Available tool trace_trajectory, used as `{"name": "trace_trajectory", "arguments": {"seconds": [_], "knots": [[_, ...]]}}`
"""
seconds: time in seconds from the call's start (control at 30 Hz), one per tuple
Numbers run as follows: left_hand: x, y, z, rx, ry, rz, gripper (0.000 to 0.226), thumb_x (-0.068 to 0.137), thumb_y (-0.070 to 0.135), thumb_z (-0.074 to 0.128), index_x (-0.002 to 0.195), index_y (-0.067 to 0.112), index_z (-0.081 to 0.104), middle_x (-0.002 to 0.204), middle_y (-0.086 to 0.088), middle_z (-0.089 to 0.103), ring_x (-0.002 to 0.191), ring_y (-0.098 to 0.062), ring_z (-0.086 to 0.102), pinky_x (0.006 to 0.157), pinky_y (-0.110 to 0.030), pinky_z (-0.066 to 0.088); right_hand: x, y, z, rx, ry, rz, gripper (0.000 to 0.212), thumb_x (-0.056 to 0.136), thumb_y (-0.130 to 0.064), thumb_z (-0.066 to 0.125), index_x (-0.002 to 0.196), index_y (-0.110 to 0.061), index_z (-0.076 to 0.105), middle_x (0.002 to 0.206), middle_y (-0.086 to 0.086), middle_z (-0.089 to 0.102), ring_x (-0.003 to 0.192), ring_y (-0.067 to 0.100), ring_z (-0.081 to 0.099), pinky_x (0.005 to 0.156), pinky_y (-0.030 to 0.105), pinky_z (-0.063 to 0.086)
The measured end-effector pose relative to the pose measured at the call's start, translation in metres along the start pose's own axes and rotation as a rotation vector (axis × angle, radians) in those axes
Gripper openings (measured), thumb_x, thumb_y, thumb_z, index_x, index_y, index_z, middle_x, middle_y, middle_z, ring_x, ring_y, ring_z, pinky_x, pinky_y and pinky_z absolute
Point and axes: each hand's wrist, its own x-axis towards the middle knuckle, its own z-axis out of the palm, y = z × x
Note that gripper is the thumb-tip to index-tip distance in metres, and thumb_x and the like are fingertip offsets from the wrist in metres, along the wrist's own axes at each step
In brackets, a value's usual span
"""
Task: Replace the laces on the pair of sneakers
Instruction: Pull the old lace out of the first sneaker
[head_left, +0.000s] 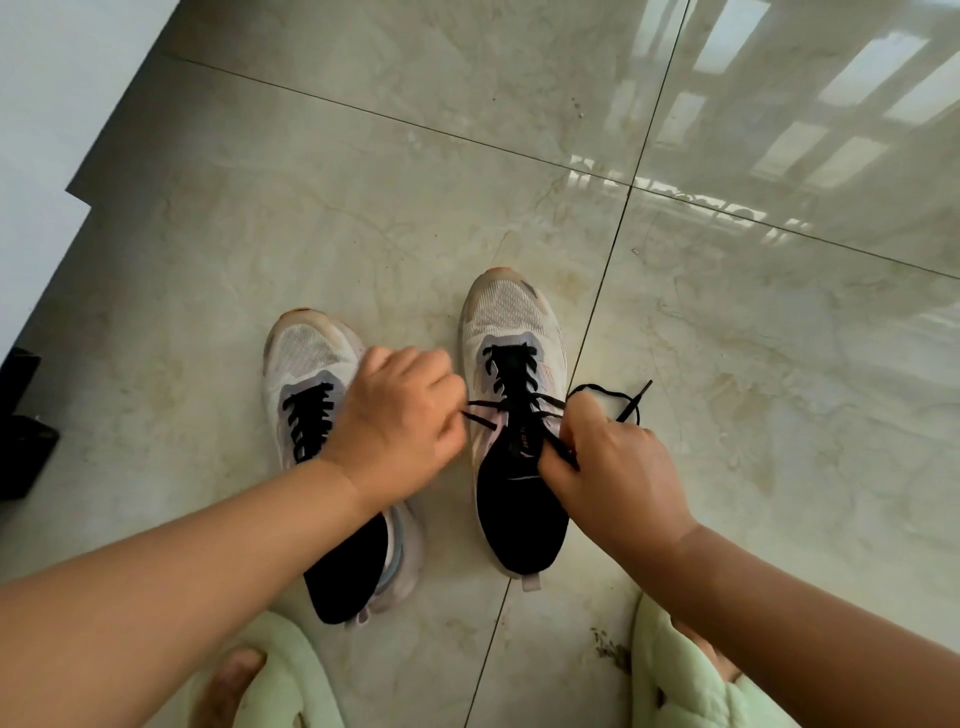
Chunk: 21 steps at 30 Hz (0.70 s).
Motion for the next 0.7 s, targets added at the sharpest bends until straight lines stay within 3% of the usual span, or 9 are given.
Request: {"name": "trace_trajectory", "arguments": {"seconds": [0.1, 0.13, 0.2, 0.3, 0.47, 0.6, 0.7], "knots": [[-0.002, -0.026, -0.004, 0.176, -0.172, -0.285, 0.008, 0.069, 0.015, 0.069, 0.071, 0.008, 0.066, 0.077, -0.011, 0.059, 0.08, -0.031, 0.057, 0.077, -0.039, 0.033, -0.001, 0.0, -0.001, 0.0, -0.002, 0.003, 0.029, 0.091, -0.032, 0.05, 0.076, -0.014, 0.033, 0.048, -0.01, 0.031, 0.04, 0.01, 0.029, 0.04, 0.026, 0.022], [-0.004, -0.031, -0.006, 0.203, -0.17, -0.306, 0.008, 0.068, 0.015, 0.07, 0.072, 0.008, 0.067, 0.078, -0.011, 0.06, 0.081, -0.032, 0.057, 0.077, -0.039, 0.032, -0.001, 0.001, -0.001, -0.001, -0.007, 0.004, 0.029, 0.091, -0.032, 0.05, 0.076, -0.014, 0.033, 0.048, -0.01, 0.031, 0.04, 0.011, 0.029, 0.04, 0.026, 0.023], [-0.007, -0.027, -0.008, 0.122, -0.104, -0.228, 0.013, 0.063, 0.011, 0.073, 0.074, 0.009, 0.067, 0.075, -0.009, 0.059, 0.074, -0.03, 0.059, 0.073, -0.038, 0.036, -0.001, 0.0, -0.001, 0.002, -0.01, 0.004, 0.029, 0.091, -0.032, 0.051, 0.076, -0.014, 0.033, 0.048, -0.01, 0.031, 0.039, 0.011, 0.03, 0.041, 0.026, 0.024], [-0.012, -0.001, -0.012, -0.037, 0.034, -0.001, 0.014, 0.071, 0.02, 0.062, 0.083, 0.014, 0.065, 0.08, 0.0, 0.058, 0.074, -0.022, 0.057, 0.074, -0.034, 0.034, -0.001, 0.0, -0.001, 0.001, -0.017, 0.007, 0.029, 0.091, -0.033, 0.05, 0.076, -0.015, 0.033, 0.048, -0.01, 0.031, 0.041, 0.013, 0.031, 0.042, 0.027, 0.026], [-0.009, 0.019, -0.008, -0.083, 0.082, 0.165, 0.019, 0.084, 0.023, 0.053, 0.085, 0.016, 0.071, 0.077, 0.001, 0.057, 0.071, -0.02, 0.054, 0.072, -0.033, 0.035, -0.001, 0.0, -0.001, -0.008, -0.012, 0.006, 0.028, 0.091, -0.034, 0.049, 0.078, -0.014, 0.035, 0.05, -0.009, 0.032, 0.045, 0.021, 0.037, 0.045, 0.029, 0.027], [0.001, 0.016, -0.004, -0.066, 0.067, 0.182, 0.02, 0.082, 0.024, 0.053, 0.075, 0.016, 0.069, 0.073, 0.002, 0.058, 0.07, -0.02, 0.055, 0.073, -0.031, 0.032, 0.0, 0.0, 0.0, -0.013, -0.013, 0.006, 0.027, 0.091, -0.034, 0.048, 0.079, -0.013, 0.035, 0.05, -0.009, 0.032, 0.048, 0.024, 0.041, 0.047, 0.03, 0.029], [0.001, 0.007, -0.001, -0.017, 0.022, 0.046, 0.017, 0.076, 0.023, 0.051, 0.066, 0.016, 0.063, 0.069, 0.003, 0.056, 0.068, -0.021, 0.054, 0.073, -0.032, 0.028, -0.001, 0.0, 0.0, -0.007, -0.007, 0.008, 0.028, 0.091, -0.034, 0.049, 0.078, -0.013, 0.036, 0.049, -0.009, 0.031, 0.046, 0.022, 0.039, 0.045, 0.029, 0.027]]}}
